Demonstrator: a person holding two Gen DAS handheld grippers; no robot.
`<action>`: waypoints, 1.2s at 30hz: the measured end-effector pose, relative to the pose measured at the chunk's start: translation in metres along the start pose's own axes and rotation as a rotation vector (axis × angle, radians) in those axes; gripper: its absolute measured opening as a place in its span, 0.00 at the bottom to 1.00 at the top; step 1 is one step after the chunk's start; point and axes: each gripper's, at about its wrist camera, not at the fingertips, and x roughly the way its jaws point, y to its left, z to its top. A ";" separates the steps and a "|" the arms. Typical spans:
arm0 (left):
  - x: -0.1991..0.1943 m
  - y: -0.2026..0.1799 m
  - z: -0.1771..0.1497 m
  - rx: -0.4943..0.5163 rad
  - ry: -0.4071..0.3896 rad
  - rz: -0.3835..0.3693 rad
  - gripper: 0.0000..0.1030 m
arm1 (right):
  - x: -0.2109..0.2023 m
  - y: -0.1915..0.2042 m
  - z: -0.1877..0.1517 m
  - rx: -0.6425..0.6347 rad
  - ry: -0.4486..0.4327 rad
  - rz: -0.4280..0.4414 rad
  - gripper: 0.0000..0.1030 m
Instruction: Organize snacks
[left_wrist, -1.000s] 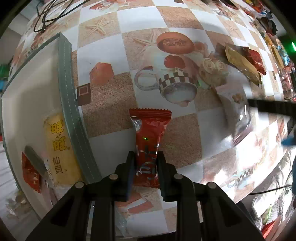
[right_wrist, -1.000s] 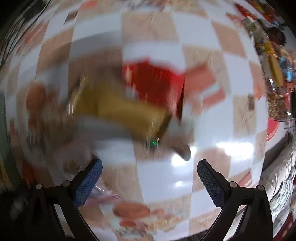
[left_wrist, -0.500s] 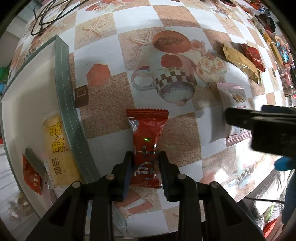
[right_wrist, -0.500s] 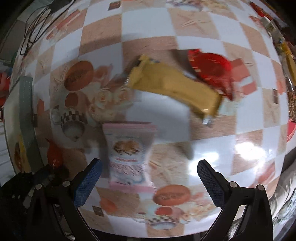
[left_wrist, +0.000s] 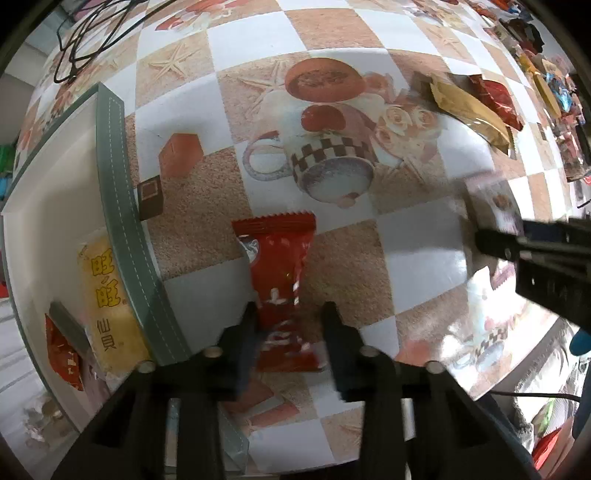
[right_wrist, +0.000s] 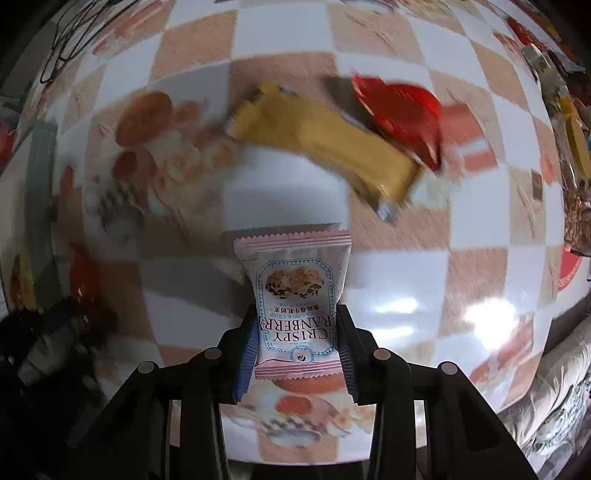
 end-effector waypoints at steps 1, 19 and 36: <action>0.001 -0.001 -0.001 0.004 0.001 -0.002 0.31 | 0.003 -0.006 -0.007 0.003 0.004 0.001 0.40; 0.004 -0.016 -0.011 0.026 0.000 0.009 0.31 | 0.015 -0.037 -0.050 0.018 0.036 -0.021 0.40; 0.004 -0.017 -0.011 0.023 0.002 0.009 0.31 | 0.021 -0.033 -0.015 -0.005 0.047 -0.034 0.43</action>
